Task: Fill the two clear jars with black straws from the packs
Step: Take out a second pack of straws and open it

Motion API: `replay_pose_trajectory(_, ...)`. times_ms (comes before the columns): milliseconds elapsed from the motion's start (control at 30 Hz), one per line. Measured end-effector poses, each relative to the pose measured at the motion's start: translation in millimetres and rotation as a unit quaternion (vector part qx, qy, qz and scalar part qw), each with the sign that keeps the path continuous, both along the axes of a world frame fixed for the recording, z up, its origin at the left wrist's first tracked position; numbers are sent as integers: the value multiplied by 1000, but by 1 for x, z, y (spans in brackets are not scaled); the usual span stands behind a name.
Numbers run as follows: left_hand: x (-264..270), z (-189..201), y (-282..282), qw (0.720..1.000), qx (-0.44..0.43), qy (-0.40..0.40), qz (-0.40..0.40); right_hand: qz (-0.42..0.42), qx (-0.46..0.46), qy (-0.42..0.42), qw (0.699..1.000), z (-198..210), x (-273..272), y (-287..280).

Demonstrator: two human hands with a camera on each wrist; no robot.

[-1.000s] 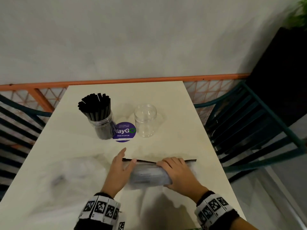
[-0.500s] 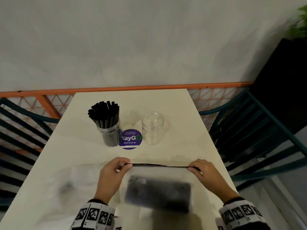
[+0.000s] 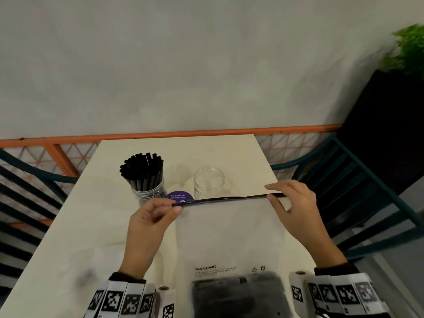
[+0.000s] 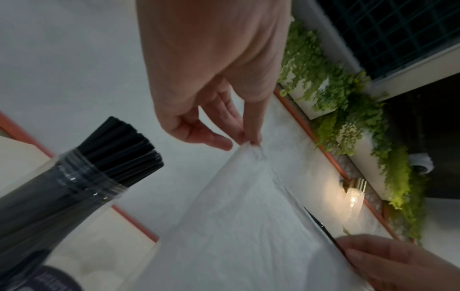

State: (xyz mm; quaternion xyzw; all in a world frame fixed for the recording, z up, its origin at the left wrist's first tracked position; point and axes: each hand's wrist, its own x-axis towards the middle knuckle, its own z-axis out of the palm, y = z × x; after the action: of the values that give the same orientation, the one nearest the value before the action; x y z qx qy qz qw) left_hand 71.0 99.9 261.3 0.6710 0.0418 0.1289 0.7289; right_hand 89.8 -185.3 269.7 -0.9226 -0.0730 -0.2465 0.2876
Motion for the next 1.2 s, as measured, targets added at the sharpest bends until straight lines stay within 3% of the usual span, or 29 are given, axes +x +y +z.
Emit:
replay_pose_trajectory(100,-3,13,-7,1000,-22,-21,0,78,21,-55,995,19,-7,38)
replay_pose_trajectory(233,-9,27,-14,998,-54,-28,-30,203,91,-15,975,38,-14,95)
replay_pose_trajectory(333,-16,29,-18,995,-68,-20,-75,241,102,16,965,38,-12,118)
replay_pose_trajectory(467,-20,23,-15,997,-56,-4,-60,253,120,51,959,31,-10,123)
replay_pose_trajectory(567,-19,22,-12,998,-51,2,-48,241,130,45,961,23,-10,121)
replay_pose_trajectory(767,-14,20,-11,999,29,-19,0,191,67,20,979,17,-11,113)
replay_pose_trajectory(1200,-1,8,43,991,55,1,125,12,39,16,999,4,-6,8)
